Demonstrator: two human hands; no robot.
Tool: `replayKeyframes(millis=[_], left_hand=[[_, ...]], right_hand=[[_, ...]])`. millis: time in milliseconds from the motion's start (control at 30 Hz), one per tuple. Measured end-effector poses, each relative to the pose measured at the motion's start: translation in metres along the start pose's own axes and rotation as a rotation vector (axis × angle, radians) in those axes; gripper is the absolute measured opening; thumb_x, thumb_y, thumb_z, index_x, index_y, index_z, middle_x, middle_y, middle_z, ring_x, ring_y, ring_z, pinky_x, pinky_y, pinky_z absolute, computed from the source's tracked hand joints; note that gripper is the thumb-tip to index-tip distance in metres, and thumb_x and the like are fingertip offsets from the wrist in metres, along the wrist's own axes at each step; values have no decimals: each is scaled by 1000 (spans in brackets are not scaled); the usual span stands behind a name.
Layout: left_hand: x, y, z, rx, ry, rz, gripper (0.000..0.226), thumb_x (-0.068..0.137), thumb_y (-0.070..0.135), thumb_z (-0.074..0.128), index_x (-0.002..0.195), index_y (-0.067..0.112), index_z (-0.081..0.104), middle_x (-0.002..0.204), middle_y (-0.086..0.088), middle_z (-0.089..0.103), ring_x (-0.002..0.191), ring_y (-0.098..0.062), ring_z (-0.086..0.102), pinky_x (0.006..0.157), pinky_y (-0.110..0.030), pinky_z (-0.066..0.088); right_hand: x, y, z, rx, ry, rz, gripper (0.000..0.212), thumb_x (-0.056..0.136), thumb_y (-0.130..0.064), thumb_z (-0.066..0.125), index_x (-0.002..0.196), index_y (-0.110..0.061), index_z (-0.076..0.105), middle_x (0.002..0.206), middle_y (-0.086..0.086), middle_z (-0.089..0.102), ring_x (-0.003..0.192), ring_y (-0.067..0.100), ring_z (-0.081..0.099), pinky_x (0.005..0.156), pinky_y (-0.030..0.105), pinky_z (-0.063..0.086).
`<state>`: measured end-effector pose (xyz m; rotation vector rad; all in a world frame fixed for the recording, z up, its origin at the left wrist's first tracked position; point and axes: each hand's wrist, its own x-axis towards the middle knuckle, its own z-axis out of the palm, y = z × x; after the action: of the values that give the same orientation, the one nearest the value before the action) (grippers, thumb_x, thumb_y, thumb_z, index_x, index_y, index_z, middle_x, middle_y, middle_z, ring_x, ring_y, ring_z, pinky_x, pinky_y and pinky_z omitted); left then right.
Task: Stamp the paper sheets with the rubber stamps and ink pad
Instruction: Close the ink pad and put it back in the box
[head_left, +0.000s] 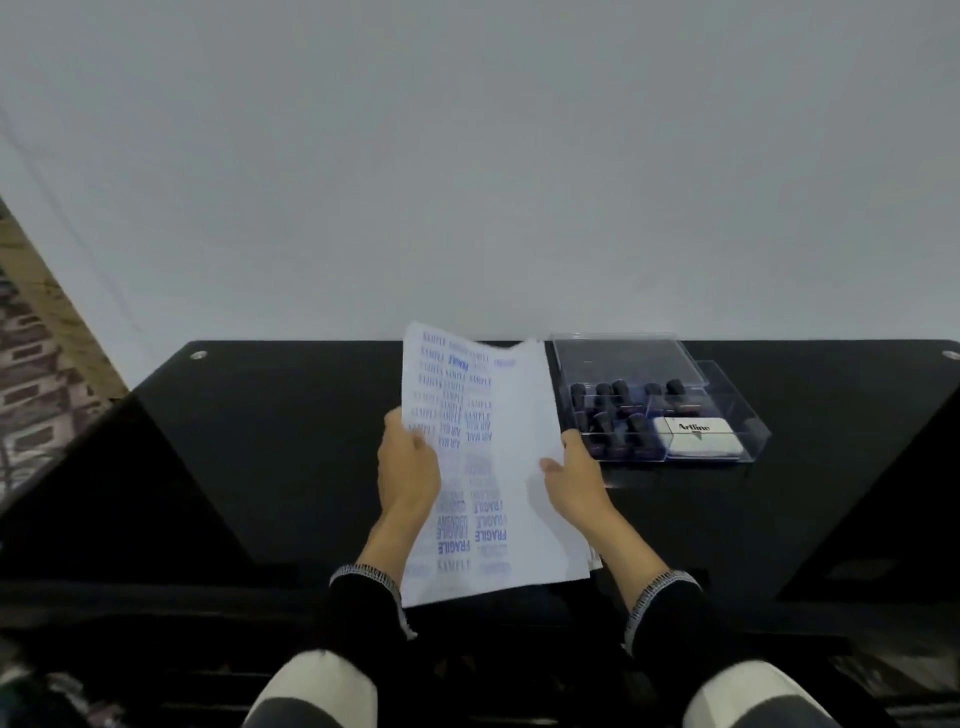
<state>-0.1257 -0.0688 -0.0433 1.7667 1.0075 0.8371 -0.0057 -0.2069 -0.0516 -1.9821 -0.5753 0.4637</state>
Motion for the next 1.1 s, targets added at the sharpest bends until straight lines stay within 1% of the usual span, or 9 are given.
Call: replayKeyframes(millis=[100,267,400,500,600,700,900,1000,1100], left_hand=[[16,30,-11,-130,63,186,31,102,11,32,130,20,41,118,3,57,103,-10,58,85,-29,52],[26,50,-10,-216,103,374,31,103,12,32,131,22,35,126,1,53,112,-10,56,91,-27,48],[13,26,7,-118,16,258,34,103,11,29,136,18,30,132,0,51,117,-14,53,95,-32,49],[5,14,12,-101,-57,209,41,102,6,28,142,17,26,130,3,49,116,-13,52,94,-27,49],[18,16,8,-82,-60,88,40,101,2,30,139,14,24,116,3,51,94,-9,55,69,-13,46],[35,11,8,32,-96,-44,19,98,1,33,115,8,29,103,-3,51,79,-7,52,55,-17,41],[56,-19,30,357,-200,-110,13,95,3,37,107,8,38,109,-12,53,85,-22,56,70,-37,51],[69,-21,49,451,-171,-92,24,94,2,41,119,3,40,121,-16,43,88,-24,50,73,-35,45],[83,-15,68,548,-135,-74,36,93,1,47,128,0,37,130,-18,36,106,-30,48,80,-33,45]], right_hand=[[4,-28,-11,197,152,-168,16,95,-5,51,108,-14,47,102,-2,59,84,3,56,60,7,41],[7,-47,-12,330,315,-314,18,96,-5,50,113,-10,51,103,-3,62,90,2,58,71,4,46],[2,-24,2,183,182,-262,25,101,-6,33,125,-10,41,105,-3,55,88,0,53,68,2,41],[3,-11,5,97,170,-202,16,101,-5,33,111,-15,40,106,1,54,96,14,54,63,6,39],[12,-14,-7,60,259,-158,11,99,-5,42,107,-12,41,100,1,53,89,14,53,62,12,38],[19,-9,-20,-42,279,-158,23,95,-4,49,119,-7,48,99,4,57,85,12,53,70,19,40],[18,19,-52,-225,364,-224,19,94,-8,53,112,-13,56,101,-3,52,97,13,52,86,32,51],[18,38,-67,-358,429,-278,19,94,-11,54,113,-13,59,106,-2,56,106,14,47,94,31,41],[22,55,-82,-496,510,-295,20,93,-13,55,112,-15,61,111,0,60,111,18,49,99,35,31]])
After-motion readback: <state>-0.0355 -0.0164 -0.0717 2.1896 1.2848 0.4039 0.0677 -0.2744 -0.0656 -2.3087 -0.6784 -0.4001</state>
